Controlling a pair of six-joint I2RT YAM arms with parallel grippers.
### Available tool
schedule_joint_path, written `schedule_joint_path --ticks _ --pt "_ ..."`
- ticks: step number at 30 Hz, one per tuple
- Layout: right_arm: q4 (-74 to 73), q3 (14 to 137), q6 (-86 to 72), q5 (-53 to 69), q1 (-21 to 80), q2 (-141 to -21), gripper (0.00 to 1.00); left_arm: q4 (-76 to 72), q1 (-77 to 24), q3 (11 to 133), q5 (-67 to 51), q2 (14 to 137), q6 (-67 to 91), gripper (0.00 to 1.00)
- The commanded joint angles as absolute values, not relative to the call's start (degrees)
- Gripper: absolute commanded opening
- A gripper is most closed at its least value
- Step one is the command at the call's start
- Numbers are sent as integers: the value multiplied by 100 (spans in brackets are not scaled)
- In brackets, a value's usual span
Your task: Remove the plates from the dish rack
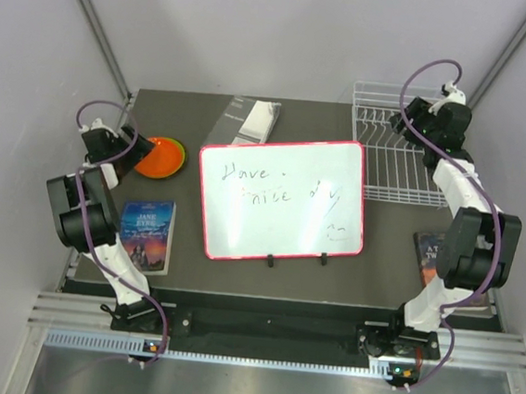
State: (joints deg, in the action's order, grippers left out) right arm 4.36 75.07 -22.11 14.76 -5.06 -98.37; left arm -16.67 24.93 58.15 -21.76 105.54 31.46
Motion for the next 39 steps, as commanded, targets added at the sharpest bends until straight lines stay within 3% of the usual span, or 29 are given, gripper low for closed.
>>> schedule_joint_path --ticks 1,10,19,24,29,39 --pt "151 7980 -1724 740 -589 -9624 68 -1109 2444 6493 -1899 10459 2577 92" --pt "-167 8165 -1284 -376 -624 -9571 68 -203 2250 7004 -1345 10257 2066 93" --pt "-176 8279 -1239 -650 -782 -9668 68 308 2127 7216 -1099 10082 1960 93" --pt "-149 8533 -1213 -852 -931 -10062 71 44 2057 7154 -1853 9818 2328 91" --pt "-237 9288 -1152 -959 -1028 -10721 67 -1376 1504 6759 -2574 9203 2970 91" --pt "-1142 11258 -826 -440 -1195 -12374 63 -1836 132 7435 -3269 9298 3129 90"
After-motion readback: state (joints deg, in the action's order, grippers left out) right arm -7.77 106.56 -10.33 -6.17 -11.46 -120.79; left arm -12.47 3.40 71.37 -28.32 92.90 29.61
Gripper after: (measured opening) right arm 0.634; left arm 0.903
